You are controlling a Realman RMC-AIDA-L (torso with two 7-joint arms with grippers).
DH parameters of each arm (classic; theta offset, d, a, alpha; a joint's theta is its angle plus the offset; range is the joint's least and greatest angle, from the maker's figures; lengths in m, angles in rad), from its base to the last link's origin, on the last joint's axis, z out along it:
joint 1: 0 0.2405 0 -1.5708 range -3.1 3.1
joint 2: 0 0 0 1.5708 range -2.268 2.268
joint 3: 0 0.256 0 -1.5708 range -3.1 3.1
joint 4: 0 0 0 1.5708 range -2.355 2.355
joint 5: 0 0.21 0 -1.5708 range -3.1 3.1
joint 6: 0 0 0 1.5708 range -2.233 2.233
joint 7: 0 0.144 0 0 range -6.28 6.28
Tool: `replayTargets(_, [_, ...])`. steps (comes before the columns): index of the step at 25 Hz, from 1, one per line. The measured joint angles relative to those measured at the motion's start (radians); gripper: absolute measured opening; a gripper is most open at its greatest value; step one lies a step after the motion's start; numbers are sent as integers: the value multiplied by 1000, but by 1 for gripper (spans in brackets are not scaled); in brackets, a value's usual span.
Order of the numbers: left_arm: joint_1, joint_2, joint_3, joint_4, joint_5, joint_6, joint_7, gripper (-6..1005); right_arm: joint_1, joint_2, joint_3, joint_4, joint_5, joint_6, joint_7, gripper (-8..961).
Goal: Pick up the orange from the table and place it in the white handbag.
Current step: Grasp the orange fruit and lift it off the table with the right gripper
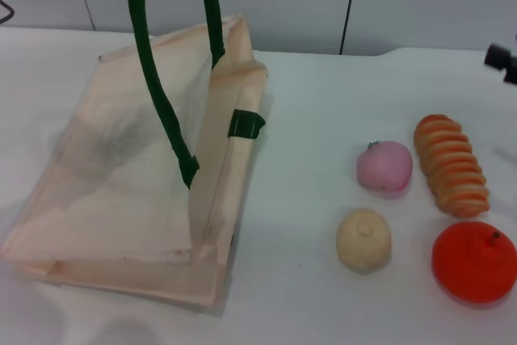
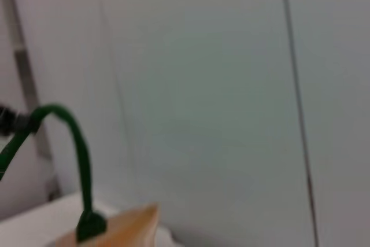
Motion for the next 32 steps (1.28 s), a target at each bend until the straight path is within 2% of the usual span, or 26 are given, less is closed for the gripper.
replayTargets(2, [2, 2, 0, 0, -7, 2, -2, 120, 0, 7, 30, -45, -74, 35, 45, 880])
replayTargets(7, [12, 2, 0, 0, -11, 3, -5, 119, -1, 53, 93, -177, -259, 96, 124, 879])
replayTargets(14, [15, 4, 0, 0, -13, 3, -12, 119, -2, 55, 103, -267, -403, 222, 202, 879])
replayTargets(25, [17, 6, 0, 0, -13, 1, -17, 120, 13, 55, 91, -311, -580, 318, 265, 886])
replayTargets(32, [22, 11, 0, 0, -13, 1, -24, 120, 13, 57, 15, -310, -628, 342, 282, 887])
